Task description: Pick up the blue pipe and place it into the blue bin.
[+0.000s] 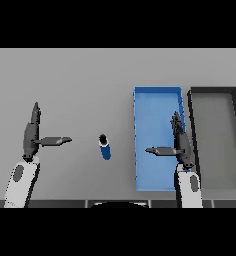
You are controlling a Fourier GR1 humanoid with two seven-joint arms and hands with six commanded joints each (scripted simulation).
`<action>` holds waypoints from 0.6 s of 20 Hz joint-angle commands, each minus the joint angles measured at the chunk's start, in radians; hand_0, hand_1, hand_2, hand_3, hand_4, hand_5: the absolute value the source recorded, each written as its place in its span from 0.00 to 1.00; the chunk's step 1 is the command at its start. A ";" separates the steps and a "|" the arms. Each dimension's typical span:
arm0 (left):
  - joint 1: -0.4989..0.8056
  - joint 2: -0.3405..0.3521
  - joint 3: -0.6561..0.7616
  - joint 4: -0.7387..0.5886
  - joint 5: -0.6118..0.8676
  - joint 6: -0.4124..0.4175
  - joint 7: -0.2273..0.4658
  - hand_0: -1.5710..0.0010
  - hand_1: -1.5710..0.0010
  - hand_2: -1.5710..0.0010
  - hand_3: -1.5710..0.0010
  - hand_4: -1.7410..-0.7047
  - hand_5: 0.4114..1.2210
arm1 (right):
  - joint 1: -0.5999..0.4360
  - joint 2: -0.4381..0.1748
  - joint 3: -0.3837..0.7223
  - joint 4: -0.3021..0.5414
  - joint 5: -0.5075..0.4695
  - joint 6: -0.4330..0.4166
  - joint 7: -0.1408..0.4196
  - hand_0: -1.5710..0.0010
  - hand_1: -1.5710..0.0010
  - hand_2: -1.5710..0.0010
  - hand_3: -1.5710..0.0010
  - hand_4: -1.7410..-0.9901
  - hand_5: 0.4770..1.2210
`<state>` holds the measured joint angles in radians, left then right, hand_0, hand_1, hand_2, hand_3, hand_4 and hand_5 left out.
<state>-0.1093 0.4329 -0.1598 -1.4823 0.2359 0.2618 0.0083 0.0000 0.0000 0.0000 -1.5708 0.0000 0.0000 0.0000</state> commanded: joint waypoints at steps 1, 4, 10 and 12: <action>0.002 -0.001 -0.001 -0.003 -0.001 0.001 -0.006 1.00 1.00 1.00 1.00 0.71 0.22 | 0.003 -0.001 0.000 -0.002 -0.001 0.000 -0.002 1.00 1.00 1.00 1.00 0.69 0.17; 0.015 -0.004 -0.008 -0.018 -0.006 0.007 -0.012 1.00 1.00 1.00 1.00 0.71 0.22 | 0.017 -0.006 -0.001 -0.011 -0.006 0.006 -0.008 1.00 1.00 1.00 1.00 0.69 0.17; 0.099 0.140 -0.076 -0.057 -0.032 -0.206 -0.138 1.00 1.00 1.00 1.00 0.71 0.22 | 0.119 -0.133 0.060 -0.120 0.084 0.081 -0.099 1.00 1.00 1.00 1.00 0.68 0.16; 0.097 0.166 -0.076 -0.062 -0.028 -0.232 -0.139 1.00 1.00 1.00 1.00 0.71 0.22 | 0.131 -0.135 0.079 -0.143 0.098 0.087 -0.082 1.00 1.00 1.00 1.00 0.68 0.16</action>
<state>-0.0124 0.5995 -0.2356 -1.5440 0.2080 0.0299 -0.1308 0.1311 -0.1348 0.0789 -1.7135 0.0980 0.0872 -0.0848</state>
